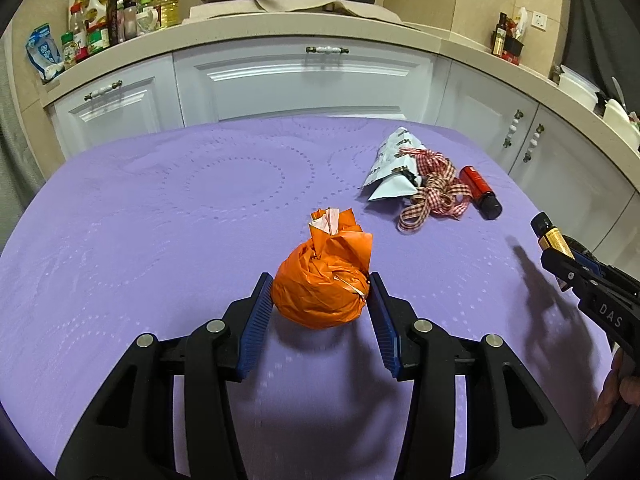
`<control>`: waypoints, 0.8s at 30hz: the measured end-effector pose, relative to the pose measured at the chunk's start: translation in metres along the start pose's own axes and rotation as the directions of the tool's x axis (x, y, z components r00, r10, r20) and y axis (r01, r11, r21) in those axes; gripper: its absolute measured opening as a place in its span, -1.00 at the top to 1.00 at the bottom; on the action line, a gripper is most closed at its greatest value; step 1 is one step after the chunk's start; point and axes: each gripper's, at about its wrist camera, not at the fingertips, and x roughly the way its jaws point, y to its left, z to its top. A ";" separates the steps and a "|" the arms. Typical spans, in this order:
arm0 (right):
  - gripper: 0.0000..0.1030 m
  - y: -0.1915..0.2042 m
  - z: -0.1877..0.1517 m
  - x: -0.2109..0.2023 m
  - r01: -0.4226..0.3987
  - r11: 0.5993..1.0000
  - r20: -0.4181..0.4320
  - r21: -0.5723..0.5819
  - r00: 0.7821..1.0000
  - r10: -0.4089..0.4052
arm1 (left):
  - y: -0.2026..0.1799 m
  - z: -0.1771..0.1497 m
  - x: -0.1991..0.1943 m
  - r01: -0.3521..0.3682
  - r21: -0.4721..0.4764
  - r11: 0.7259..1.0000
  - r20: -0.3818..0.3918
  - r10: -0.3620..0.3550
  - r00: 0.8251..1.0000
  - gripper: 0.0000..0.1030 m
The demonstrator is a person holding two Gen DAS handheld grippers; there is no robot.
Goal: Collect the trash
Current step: 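Carry the orange bag and yellow-black bottle over the black bin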
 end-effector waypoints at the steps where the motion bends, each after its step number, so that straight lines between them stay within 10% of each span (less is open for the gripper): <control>1: 0.52 0.000 -0.001 -0.003 0.001 1.000 0.003 0.000 1.000 -0.001 | -0.001 -0.001 -0.004 0.000 0.002 1.000 0.007 0.000 1.000 0.11; 24: 0.52 -0.052 -0.030 -0.064 0.074 0.993 0.074 0.088 0.994 -0.080 | -0.089 -0.016 -0.052 0.116 0.148 0.982 0.076 -0.128 0.989 0.11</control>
